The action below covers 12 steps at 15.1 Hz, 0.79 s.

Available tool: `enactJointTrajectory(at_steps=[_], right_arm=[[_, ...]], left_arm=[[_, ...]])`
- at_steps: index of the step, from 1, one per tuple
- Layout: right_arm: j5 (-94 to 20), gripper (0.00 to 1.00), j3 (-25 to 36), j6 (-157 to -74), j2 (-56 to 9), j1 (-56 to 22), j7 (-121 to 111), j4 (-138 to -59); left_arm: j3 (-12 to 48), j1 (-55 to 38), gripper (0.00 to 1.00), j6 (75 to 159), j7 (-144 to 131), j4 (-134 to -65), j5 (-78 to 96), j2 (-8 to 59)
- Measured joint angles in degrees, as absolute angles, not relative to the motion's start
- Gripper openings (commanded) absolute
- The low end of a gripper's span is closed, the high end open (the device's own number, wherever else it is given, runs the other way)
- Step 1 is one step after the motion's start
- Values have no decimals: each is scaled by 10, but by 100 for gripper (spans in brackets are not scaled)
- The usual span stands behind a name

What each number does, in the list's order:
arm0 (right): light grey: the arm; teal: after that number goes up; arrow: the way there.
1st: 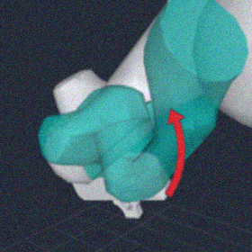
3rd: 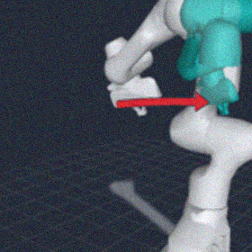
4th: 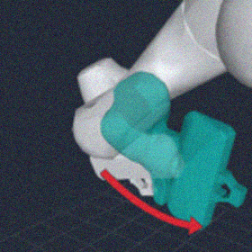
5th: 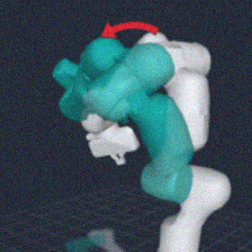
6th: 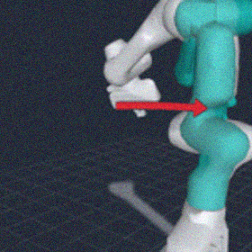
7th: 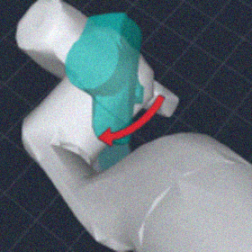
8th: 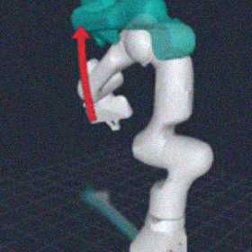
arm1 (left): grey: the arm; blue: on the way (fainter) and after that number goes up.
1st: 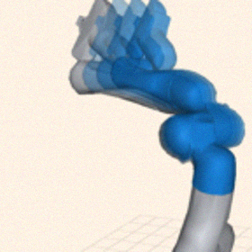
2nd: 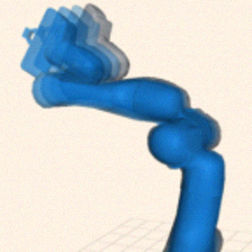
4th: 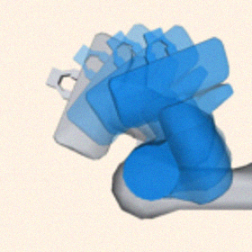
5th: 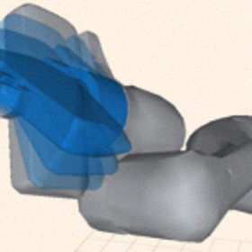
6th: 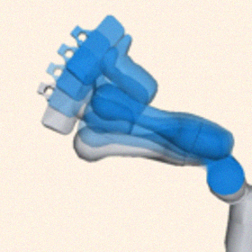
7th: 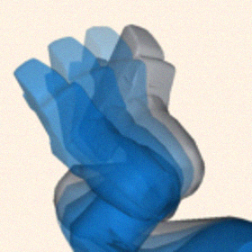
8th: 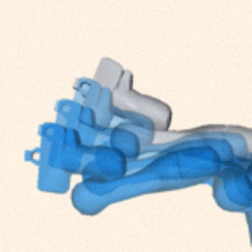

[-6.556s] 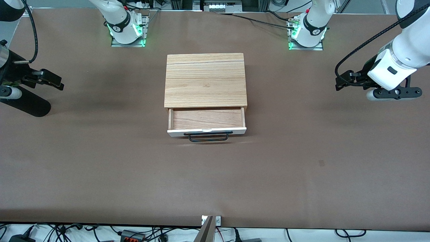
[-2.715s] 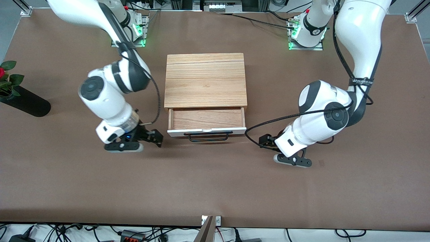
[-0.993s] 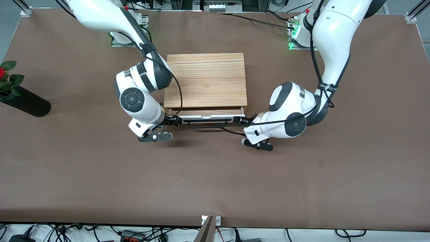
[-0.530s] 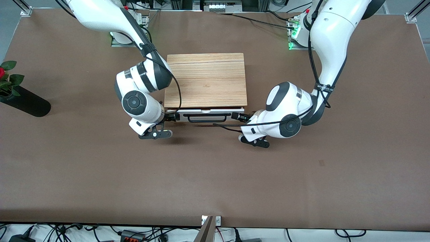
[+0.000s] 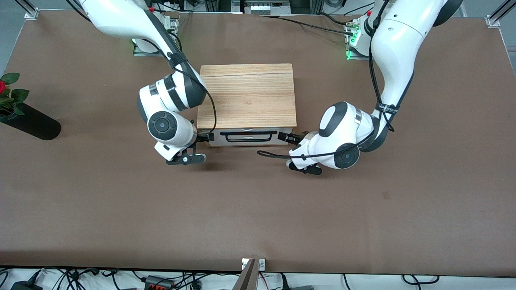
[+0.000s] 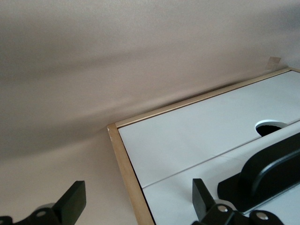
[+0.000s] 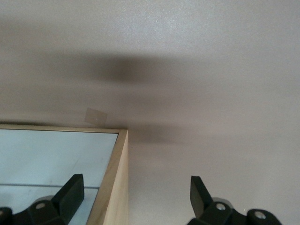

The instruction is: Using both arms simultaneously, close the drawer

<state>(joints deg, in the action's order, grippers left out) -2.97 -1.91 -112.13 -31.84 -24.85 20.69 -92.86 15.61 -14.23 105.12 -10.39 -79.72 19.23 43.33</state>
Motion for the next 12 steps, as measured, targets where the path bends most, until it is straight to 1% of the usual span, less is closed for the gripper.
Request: enactJointTrajectory(at_steps=[3, 6, 9, 12], right_arm=[[-29, 100, -19, -1110, -315, -248, 207, -921], [-29, 100, -15, -1108, -295, -248, 207, -918], [-24, 100, -8, -1108, -265, -244, 207, -899], [-21, 100, 10, -1105, -229, -224, 205, -866]], left_arm=[[156, -142, 100, 1051, -104, -797, 193, 434], [154, -136, 100, 1056, -104, -790, 193, 433], [151, -110, 100, 1058, -104, -757, 193, 431], [151, -69, 100, 1045, -100, -720, 191, 418]])
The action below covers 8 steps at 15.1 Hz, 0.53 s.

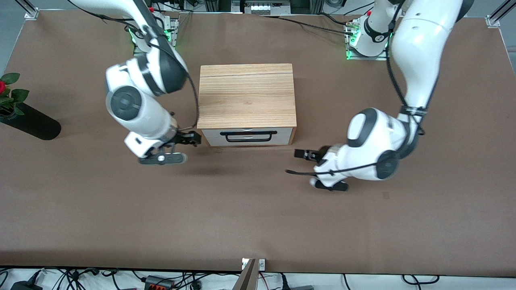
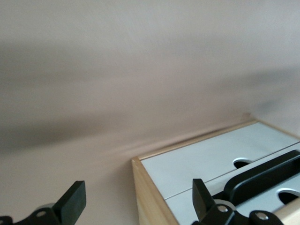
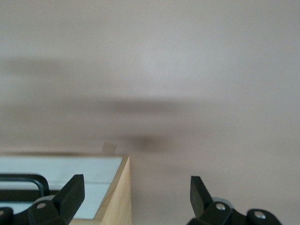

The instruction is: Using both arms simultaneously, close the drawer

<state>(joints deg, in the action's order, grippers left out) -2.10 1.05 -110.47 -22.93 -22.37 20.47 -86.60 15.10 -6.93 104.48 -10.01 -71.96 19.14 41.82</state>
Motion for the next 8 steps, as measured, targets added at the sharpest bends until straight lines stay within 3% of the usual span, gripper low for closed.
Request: enactJointTrajectory(at_steps=[8], right_arm=[[39, 100, 113, -954, -124, -198, 136, -843]], left_arm=[[144, 43, 100, 938, -99, -702, 87, 310]])
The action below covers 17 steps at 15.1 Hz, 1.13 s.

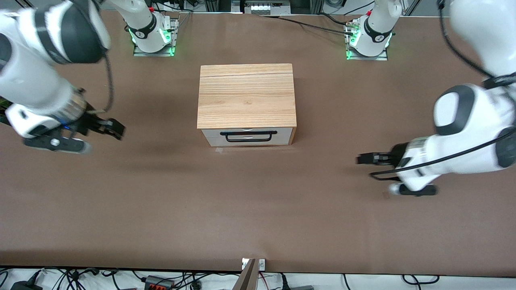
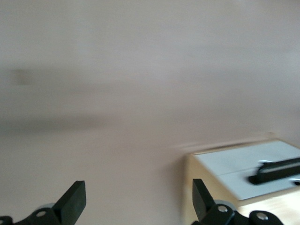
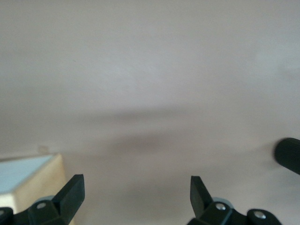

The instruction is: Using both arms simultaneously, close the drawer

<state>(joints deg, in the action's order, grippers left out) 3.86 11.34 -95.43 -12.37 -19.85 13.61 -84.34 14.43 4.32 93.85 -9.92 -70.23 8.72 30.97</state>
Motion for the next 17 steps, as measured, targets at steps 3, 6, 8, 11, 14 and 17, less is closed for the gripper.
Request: enactJointTrajectory(at_steps=[3, 6, 8, 11, 14, 17], right_arm=[[39, 100, 153, -933, -97, -185, 45, -846], [27, 100, 150, -933, -95, -146, -25, -853], [9, 100, 101, -933, -93, -84, -33, -862], [2, 100, -20, -938, -72, 32, -33, -891], [-3, 100, -42, -961, -34, 44, -22, -938], [-4, 100, -7, -962, -18, 24, -21, -952]], left_arm=[[144, 74, 100, 926, -99, -697, 61, 276], [144, 90, 100, 879, -99, -681, 57, 238], [143, 92, 100, 848, -99, -677, 54, 204], [144, 92, 100, 794, -99, -680, 38, 167], [148, 89, 100, 798, -102, -709, 32, 152], [152, 87, 100, 831, -112, -804, 21, 100]])
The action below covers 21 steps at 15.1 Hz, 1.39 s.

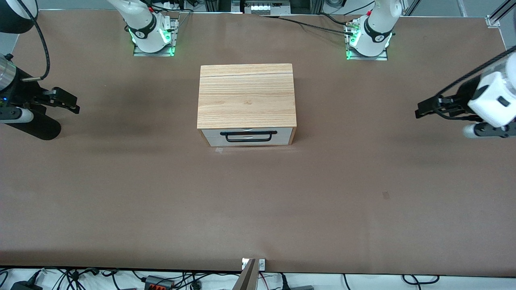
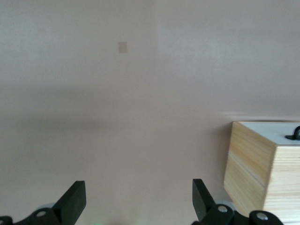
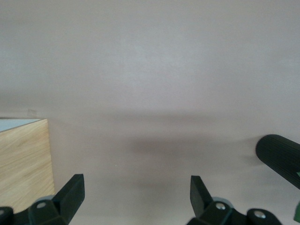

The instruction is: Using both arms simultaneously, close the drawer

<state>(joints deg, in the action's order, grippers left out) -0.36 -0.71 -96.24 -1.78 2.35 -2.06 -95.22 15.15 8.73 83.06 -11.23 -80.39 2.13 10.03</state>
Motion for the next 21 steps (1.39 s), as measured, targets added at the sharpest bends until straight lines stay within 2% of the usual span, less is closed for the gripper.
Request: enactJointTrajectory(at_steps=[3, 6, 11, 21], right_arm=[[-5, 100, 14, -944, -15, 21, -22, -950], [-6, 100, 18, -906, -10, 21, -21, -950], [-6, 100, 16, -906, -10, 14, -21, -941], [-6, 100, 16, -906, -12, 12, -21, -938]], left_arm=[[162, 87, 100, 890, -113, -928, 20, 9], [170, 92, 100, 928, -121, -988, 18, -43], [169, 135, 100, 955, -117, -1007, 18, -40], [173, 135, 100, 962, -122, -1008, 18, -36]])
